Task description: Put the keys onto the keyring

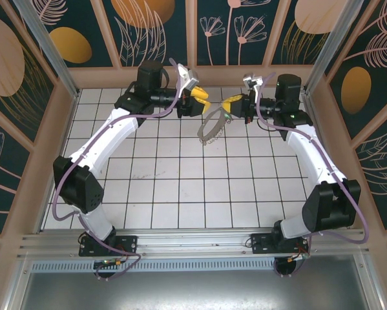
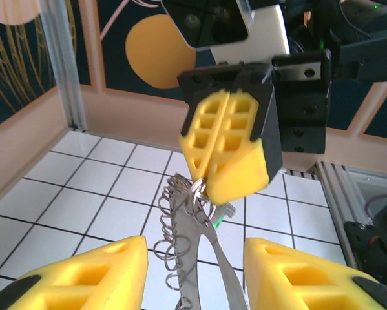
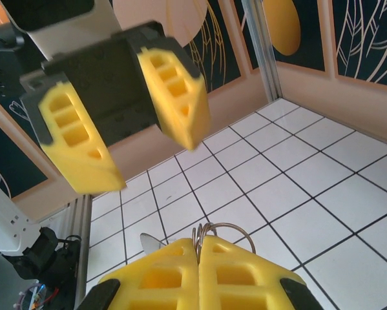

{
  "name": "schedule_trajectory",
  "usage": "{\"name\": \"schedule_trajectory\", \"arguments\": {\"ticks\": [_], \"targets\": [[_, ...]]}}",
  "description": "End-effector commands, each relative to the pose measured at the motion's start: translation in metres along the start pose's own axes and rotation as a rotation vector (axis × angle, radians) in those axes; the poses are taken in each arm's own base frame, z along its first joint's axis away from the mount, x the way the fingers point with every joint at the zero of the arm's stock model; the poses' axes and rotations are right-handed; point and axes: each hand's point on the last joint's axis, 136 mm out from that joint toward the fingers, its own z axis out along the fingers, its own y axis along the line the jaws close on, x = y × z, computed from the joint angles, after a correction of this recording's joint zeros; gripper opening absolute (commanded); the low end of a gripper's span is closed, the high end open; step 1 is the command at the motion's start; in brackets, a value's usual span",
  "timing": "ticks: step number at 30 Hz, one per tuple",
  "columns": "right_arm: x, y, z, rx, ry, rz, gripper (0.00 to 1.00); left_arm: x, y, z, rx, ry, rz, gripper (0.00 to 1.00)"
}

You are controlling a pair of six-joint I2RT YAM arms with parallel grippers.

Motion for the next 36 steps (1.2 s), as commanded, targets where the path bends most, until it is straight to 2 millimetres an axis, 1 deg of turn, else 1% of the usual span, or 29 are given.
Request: {"name": "schedule_trajectory", "arguments": {"ticks": [1,4,11,19,32,36], "targets": [[-0.031,0.020,-0.002,-0.056,-0.049,-0.125,0.00,0.000,-0.010,0.000,0.076,0.001,0.022,0.42],[-0.031,0.023,0.003,-0.053,-0.045,-0.135,0.00,0.004,-0.014,0.002,0.118,-0.001,0.023,0.40],[-0.032,0.033,0.008,-0.049,-0.043,-0.160,0.00,-0.002,-0.016,0.005,0.171,-0.025,0.040,0.36],[-0.027,0.030,0.013,-0.061,-0.033,-0.159,0.00,-0.003,-0.019,0.006,0.205,-0.041,0.031,0.33],[-0.022,0.033,0.013,-0.083,-0.028,-0.170,0.00,-0.001,-0.008,0.017,0.224,-0.059,-0.009,0.27],[-0.020,0.031,0.012,-0.079,-0.025,-0.168,0.00,0.000,-0.003,0.017,0.189,-0.056,-0.004,0.27]]}}
